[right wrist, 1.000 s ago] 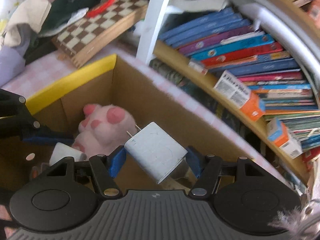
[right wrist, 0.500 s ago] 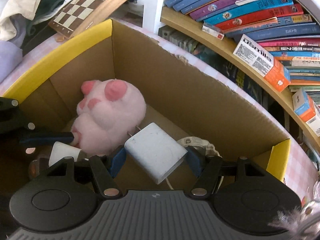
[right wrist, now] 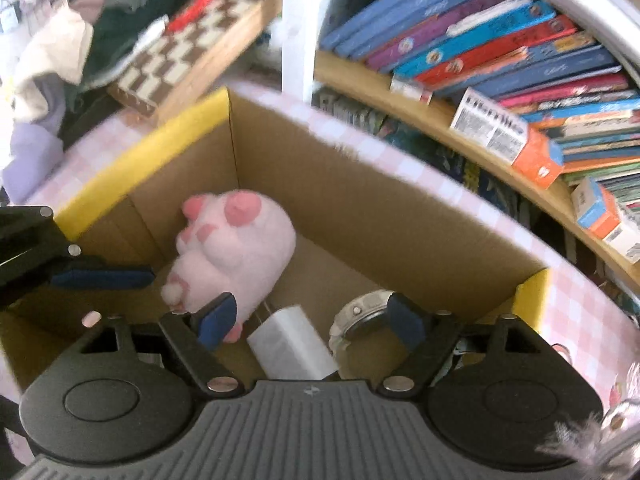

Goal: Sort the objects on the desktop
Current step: 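Open the left tool to drop its adapter while the right tool releases the large adapter, then withdraw both tools from the yellow box back over the table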

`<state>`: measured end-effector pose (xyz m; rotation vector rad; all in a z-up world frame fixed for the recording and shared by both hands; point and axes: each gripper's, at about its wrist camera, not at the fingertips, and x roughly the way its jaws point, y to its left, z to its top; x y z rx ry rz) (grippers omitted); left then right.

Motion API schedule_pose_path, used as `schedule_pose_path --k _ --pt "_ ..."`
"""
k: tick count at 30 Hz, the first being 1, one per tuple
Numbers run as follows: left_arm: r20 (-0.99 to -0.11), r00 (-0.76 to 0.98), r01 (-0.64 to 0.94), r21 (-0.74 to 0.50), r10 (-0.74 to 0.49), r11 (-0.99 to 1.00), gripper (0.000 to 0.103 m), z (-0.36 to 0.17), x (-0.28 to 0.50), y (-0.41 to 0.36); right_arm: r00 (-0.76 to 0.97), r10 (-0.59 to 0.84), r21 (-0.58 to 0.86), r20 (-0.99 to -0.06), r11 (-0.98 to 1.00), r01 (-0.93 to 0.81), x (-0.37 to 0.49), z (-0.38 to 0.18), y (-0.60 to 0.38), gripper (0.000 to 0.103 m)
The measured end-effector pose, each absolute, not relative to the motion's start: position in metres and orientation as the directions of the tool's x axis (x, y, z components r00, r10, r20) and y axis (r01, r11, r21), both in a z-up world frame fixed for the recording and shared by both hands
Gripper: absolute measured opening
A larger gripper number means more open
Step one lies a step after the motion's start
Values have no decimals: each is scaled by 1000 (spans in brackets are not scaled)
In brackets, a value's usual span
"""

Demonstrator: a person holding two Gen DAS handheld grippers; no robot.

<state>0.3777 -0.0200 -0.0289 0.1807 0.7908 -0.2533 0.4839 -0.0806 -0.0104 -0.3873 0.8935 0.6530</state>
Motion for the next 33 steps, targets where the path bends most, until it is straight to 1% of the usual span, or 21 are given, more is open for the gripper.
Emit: schedule_pose_path --k 6,10,15,19,23,33 --pt "-659 732 291 71 -174 954 86 -13 361 -21 533 398 -23 -746 786 -618 463 20 -103 83" --pt "-620 766 276 80 -170 958 87 -3 347 -20 584 398 -21 -708 815 -580 446 33 -115 83" --pt "-562 807 256 56 -182 965 89 16 320 -10 642 394 -23 -658 842 -540 420 48 -126 83" --pt "-514 836 249 48 -190 967 91 29 297 -2 699 382 -47 -605 859 -510 394 61 -130 83" --pt "-473 858 250 45 -199 967 91 40 273 6 748 371 -40 -550 883 -467 364 71 -134 84" --pt "-414 890 228 42 -190 973 94 52 215 40 839 318 -34 -441 928 -370 289 79 -138 88"
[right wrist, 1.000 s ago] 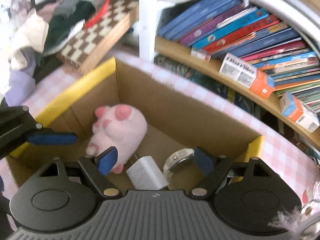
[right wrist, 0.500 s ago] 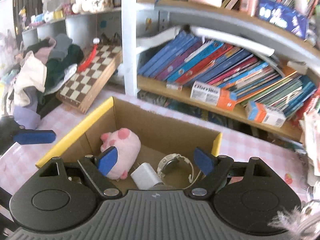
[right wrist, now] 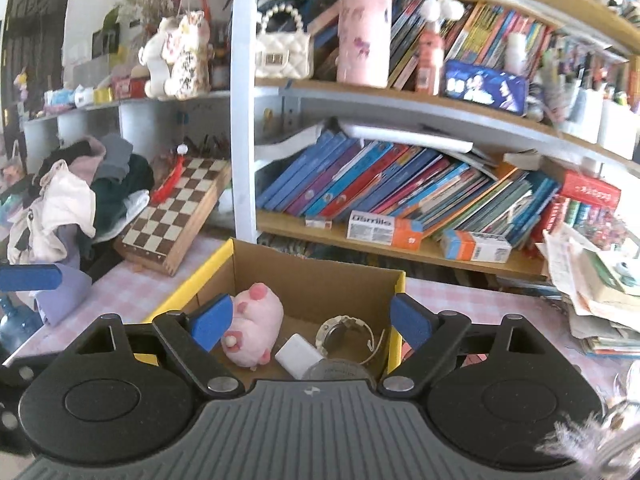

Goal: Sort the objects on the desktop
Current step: 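Withdraw both tools from the yellow box back over the table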

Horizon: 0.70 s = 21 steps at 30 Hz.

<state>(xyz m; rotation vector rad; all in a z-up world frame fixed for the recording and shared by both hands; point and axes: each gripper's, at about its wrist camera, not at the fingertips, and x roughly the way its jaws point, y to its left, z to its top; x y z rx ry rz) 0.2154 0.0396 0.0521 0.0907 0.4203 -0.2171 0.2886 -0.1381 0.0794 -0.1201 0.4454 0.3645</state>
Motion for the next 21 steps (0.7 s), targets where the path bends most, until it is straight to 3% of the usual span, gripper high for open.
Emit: schedule_pose_path --k 10,21 --pt "-398 905 186 46 -152 982 96 51 176 70 867 258 -19 -427 956 -294 234 66 -145 91" --pt "-461 884 104 33 -77 994 97 21 148 96 857 190 -26 -478 973 -230 193 30 -153 95"
